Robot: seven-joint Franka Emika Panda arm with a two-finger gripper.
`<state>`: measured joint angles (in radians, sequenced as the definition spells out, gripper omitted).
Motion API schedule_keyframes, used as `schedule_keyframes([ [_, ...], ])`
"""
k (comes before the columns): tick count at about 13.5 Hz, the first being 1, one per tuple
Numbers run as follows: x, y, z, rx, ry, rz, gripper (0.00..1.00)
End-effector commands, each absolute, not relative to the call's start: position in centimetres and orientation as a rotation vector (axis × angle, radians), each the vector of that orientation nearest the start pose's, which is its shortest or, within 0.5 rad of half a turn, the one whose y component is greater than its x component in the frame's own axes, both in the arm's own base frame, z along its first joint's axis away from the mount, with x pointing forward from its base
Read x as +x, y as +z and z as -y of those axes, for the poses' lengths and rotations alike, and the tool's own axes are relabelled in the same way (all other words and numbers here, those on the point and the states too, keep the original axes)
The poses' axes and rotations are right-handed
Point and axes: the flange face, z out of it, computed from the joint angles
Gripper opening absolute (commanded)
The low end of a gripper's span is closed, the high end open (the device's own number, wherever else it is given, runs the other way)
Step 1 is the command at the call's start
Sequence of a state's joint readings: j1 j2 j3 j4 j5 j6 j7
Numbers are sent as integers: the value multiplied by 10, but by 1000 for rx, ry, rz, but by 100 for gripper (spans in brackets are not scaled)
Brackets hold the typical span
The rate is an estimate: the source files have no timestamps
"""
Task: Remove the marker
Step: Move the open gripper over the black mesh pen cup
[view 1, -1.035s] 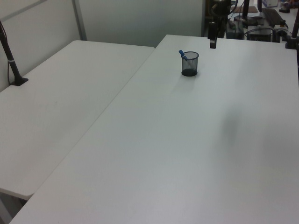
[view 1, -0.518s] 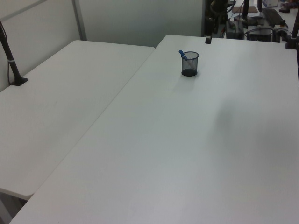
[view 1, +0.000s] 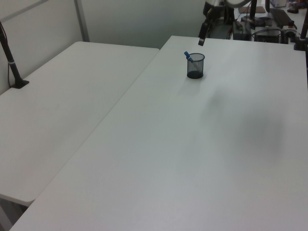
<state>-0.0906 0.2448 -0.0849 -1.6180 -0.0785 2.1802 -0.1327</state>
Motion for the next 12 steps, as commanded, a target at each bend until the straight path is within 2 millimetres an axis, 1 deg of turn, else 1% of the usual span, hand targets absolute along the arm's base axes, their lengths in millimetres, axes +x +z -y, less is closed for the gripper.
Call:
schedule_keyframes([
  [1, 680, 479, 150, -3275, -636, 4, 100],
  [2, 684, 471, 161, -3276, -679, -13, 100],
  [3, 689, 467, 170, -3273, -738, -25, 100],
  [4, 694, 456, 176, -3271, -766, -33, 100],
  [5, 698, 446, 181, -3270, -788, -36, 97],
  [7, 707, 430, 187, -3251, -904, -48, 92],
  [9, 715, 412, 192, -3224, -1019, -57, 84],
  [11, 717, 401, 194, -3219, -1038, -67, 81],
  [12, 718, 395, 194, -3221, -1028, -66, 74],
])
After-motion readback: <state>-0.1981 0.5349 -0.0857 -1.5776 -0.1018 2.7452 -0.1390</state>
